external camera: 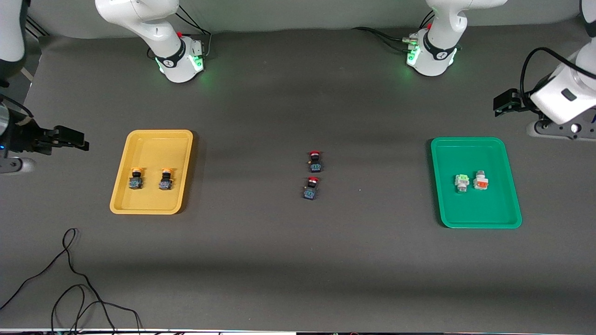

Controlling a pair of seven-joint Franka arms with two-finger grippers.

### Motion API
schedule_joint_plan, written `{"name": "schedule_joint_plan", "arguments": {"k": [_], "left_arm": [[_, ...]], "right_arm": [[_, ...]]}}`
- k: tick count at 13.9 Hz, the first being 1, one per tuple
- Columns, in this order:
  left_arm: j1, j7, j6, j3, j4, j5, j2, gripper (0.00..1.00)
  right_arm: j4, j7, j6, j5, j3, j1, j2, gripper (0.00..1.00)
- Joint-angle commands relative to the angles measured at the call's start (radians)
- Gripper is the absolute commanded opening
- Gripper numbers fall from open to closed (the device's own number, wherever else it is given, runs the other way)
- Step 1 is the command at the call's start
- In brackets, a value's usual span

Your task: Place green and yellow buttons in trays

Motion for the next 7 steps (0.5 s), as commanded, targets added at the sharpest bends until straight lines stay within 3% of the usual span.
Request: {"name": "schedule_joint_plan", "arguments": {"k": [1,3,7], "left_arm": [[-0.036,-0.008,0.07,0.025,-0.078,-0.008,-0.062,0.97],[-0.037,-0.008,0.101,0.023,-0.079,-0.003,-0.062,0.97],[-0.032,-0.008,0.147,0.023,-0.079,-0.005,-0.057,0.97]], "right_arm": [[-0.117,0.027,0.069,-0.024,0.093,-0.089,-0.1,1.0],[-0.13,0.027,0.075,-0.043,0.125,-0.121,-0.114,1.0],[-0.093,0.03,0.063,-0.044,0.124,-0.118,-0.099,1.0]]}}
